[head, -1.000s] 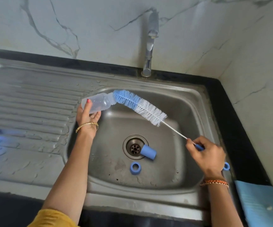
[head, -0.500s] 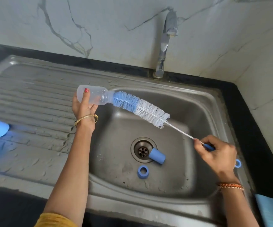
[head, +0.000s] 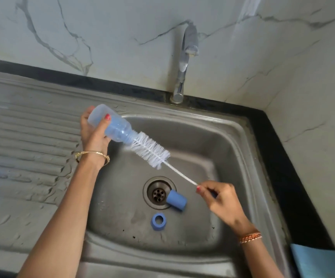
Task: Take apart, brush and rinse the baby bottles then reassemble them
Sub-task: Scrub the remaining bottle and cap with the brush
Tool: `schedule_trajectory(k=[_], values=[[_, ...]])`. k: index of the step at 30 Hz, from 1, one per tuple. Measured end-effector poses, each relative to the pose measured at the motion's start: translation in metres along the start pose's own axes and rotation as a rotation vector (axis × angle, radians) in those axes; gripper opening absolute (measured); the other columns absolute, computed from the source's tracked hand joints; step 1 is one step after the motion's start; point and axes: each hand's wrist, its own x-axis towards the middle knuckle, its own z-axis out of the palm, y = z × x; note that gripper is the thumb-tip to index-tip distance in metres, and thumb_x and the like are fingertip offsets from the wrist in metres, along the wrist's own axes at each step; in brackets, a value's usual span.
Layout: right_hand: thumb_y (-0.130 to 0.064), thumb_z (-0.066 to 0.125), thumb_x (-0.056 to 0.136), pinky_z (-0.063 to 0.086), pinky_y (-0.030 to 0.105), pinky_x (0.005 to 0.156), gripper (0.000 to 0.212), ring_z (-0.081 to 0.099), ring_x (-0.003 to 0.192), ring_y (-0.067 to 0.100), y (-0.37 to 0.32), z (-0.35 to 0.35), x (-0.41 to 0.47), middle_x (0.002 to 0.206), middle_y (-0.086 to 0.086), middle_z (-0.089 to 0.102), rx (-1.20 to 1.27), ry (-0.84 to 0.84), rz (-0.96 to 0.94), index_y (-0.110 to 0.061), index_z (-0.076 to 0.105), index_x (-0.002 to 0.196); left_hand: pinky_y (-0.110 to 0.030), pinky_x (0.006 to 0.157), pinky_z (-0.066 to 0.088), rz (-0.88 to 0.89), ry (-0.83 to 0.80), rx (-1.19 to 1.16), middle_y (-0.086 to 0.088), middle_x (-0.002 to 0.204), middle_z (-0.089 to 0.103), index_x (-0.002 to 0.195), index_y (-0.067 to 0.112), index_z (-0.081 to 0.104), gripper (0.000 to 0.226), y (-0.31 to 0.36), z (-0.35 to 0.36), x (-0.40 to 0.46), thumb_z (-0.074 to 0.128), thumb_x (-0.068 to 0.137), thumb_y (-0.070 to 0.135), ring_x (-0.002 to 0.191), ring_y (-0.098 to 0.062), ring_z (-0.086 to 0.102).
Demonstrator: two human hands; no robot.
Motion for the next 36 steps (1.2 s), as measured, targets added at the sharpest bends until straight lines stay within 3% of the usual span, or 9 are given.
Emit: schedule_trajectory(k=[5,8,13,18,21,24,30,33,36], values=[[-0.013,0.077,0.071,0.039,0.007,0.054,0.027,0.054,0.055,0.002,0.006,-0.013,-0.003,0.065,-0.013,0.061,0.065,0.001,0.11,-0.034,0.064,0.082,-0.033,0.079,0.056,-0.158,-0.059,-0.12,-0.006,0.105,0.057,0.113,0.013,0.051,0.047,-0.005,-0.004,0.005,0.061,0.074,0.036,0.102,-0.02,0.059],[-0.026,0.082,0.068,0.04,0.008,0.057,0.022,0.056,0.065,0.007,0.017,-0.018,-0.003,0.067,-0.011,0.061,-0.19,0.156,0.096,-0.025,0.068,0.084,-0.032,0.077,0.057,-0.182,0.017,-0.139,-0.009,0.113,0.054,0.121,0.01,0.047,0.054,-0.013,-0.011,0.011,0.063,0.076,0.035,0.111,-0.023,0.056],[-0.045,0.053,0.085,0.034,0.018,0.051,0.034,0.055,0.063,0.013,0.013,-0.015,0.0,0.061,-0.006,0.061,-0.39,0.274,-0.063,-0.019,0.068,0.069,-0.028,0.075,0.057,-0.175,0.057,-0.093,-0.006,0.105,0.057,0.121,0.009,0.047,0.047,-0.01,-0.013,0.014,0.059,0.081,0.03,0.103,-0.018,0.059],[-0.02,0.049,0.096,0.03,0.014,0.041,0.041,0.036,0.036,-0.001,-0.008,-0.012,0.0,0.038,-0.009,0.047,0.351,-0.3,0.451,-0.015,0.063,0.058,-0.024,0.068,0.055,-0.209,0.09,-0.129,0.001,0.093,0.065,0.132,0.007,0.042,0.051,-0.007,-0.012,0.014,0.051,0.09,0.035,0.084,-0.01,0.065],[-0.032,0.046,0.093,0.017,0.012,0.033,0.038,0.024,0.033,0.001,-0.021,-0.008,-0.001,0.043,-0.008,0.037,0.548,-0.529,0.62,-0.012,0.059,0.064,-0.022,0.066,0.054,-0.233,0.201,-0.224,0.0,0.095,0.069,0.125,0.011,0.047,0.043,-0.009,-0.015,0.015,0.046,0.093,0.04,0.081,-0.008,0.068],[-0.022,0.074,0.075,0.024,0.014,0.034,0.02,0.033,0.032,0.003,-0.015,-0.001,-0.001,0.043,-0.007,0.046,0.429,-0.287,0.5,-0.018,0.058,0.064,-0.023,0.064,0.055,-0.222,0.368,-0.173,-0.01,0.121,0.061,0.131,0.007,0.045,0.056,-0.01,-0.014,0.014,0.06,0.087,0.039,0.095,-0.015,0.066],[-0.015,0.081,0.069,0.045,0.025,0.042,0.012,0.061,0.05,0.02,-0.001,0.001,-0.002,0.061,0.004,0.067,-0.353,0.307,-0.003,-0.012,0.07,0.067,-0.025,0.061,0.057,-0.195,0.447,-0.044,0.001,0.094,0.063,0.119,0.013,0.052,0.038,-0.016,0.007,0.0,0.065,0.086,0.026,0.076,-0.009,0.065],[-0.017,0.073,0.078,0.043,0.025,0.046,0.016,0.058,0.049,0.015,-0.004,0.0,0.001,0.058,0.0,0.064,-0.245,0.183,0.107,-0.008,0.068,0.067,-0.029,0.069,0.058,-0.205,0.363,-0.06,0.002,0.098,0.061,0.119,0.015,0.048,0.036,-0.015,0.003,0.002,0.062,0.088,0.028,0.085,-0.011,0.064],[-0.019,0.052,0.095,0.027,0.018,0.038,0.034,0.037,0.031,0.005,-0.014,0.001,0.004,0.038,-0.007,0.047,0.239,-0.142,0.552,-0.008,0.064,0.065,-0.029,0.072,0.057,-0.19,0.283,-0.023,0.004,0.102,0.059,0.118,0.018,0.046,0.033,-0.017,0.001,0.005,0.06,0.09,0.026,0.092,-0.012,0.062]])
